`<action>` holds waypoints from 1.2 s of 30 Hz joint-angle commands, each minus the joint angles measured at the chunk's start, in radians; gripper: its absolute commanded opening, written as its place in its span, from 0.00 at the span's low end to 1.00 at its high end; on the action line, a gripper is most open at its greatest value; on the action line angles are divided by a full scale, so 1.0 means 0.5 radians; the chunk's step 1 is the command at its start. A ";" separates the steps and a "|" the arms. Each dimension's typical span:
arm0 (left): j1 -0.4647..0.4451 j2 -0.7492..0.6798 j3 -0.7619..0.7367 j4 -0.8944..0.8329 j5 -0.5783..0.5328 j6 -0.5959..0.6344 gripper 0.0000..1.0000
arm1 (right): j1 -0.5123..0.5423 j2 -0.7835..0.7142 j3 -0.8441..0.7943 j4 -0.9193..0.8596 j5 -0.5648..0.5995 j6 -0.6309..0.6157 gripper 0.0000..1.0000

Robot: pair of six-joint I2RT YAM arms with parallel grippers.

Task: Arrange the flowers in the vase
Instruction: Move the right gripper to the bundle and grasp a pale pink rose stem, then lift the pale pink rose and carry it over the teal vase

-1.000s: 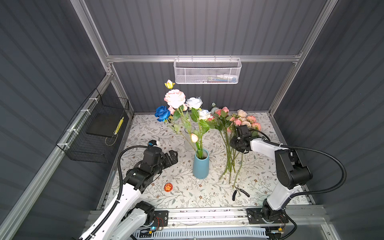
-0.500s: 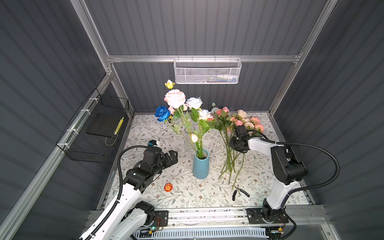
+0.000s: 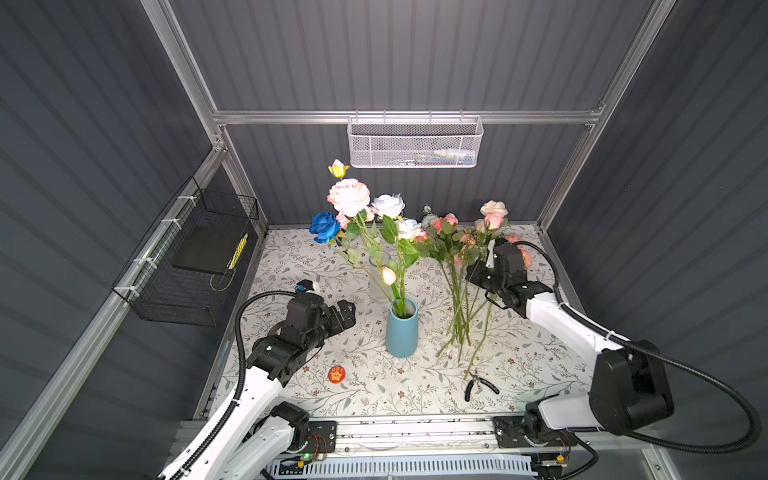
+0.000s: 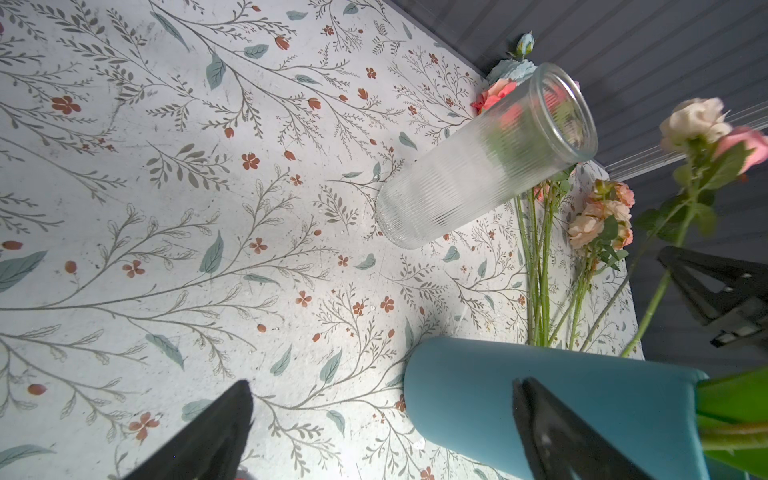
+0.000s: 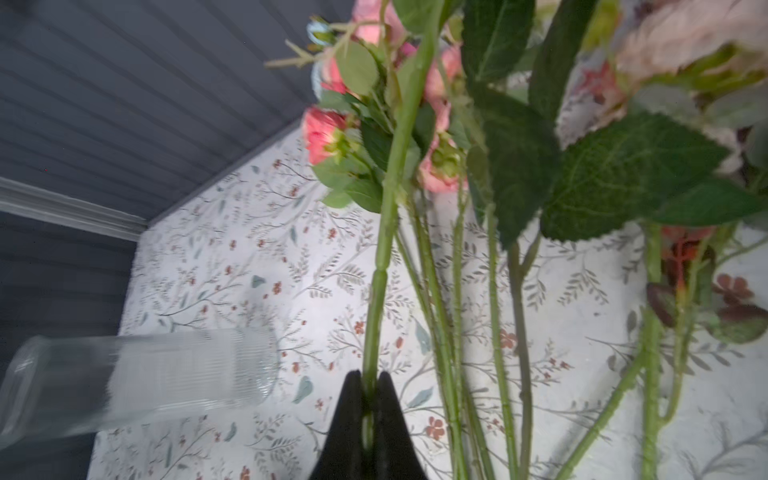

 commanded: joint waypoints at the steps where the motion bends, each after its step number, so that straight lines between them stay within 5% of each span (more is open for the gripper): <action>1: -0.006 -0.026 -0.023 -0.002 -0.020 0.023 1.00 | 0.014 -0.201 -0.075 0.136 -0.065 -0.158 0.00; 5: -0.006 -0.017 -0.011 0.001 -0.004 0.018 1.00 | -0.032 -0.322 -0.080 0.185 -0.291 -0.171 0.00; 8: -0.006 -0.019 -0.005 0.001 0.005 0.010 1.00 | -0.109 -0.337 -0.129 0.359 -0.673 0.042 0.00; 13: -0.006 -0.059 -0.003 -0.028 -0.003 0.007 1.00 | -0.147 -0.245 -0.088 -0.120 -0.116 0.149 0.00; 18: -0.006 -0.079 0.008 -0.064 -0.019 0.020 1.00 | -0.205 -0.103 -0.272 0.244 -0.634 0.268 0.00; 21: -0.008 -0.079 0.027 -0.075 -0.019 0.023 1.00 | -0.008 -0.376 -0.296 0.307 -0.325 -0.008 0.00; 31: -0.005 -0.066 0.024 -0.066 -0.012 0.023 1.00 | -0.111 -0.454 -0.403 0.459 -0.470 0.017 0.00; 36: -0.006 -0.095 0.047 -0.078 -0.022 0.034 1.00 | -0.032 -0.668 -0.389 0.412 -0.241 -0.070 0.00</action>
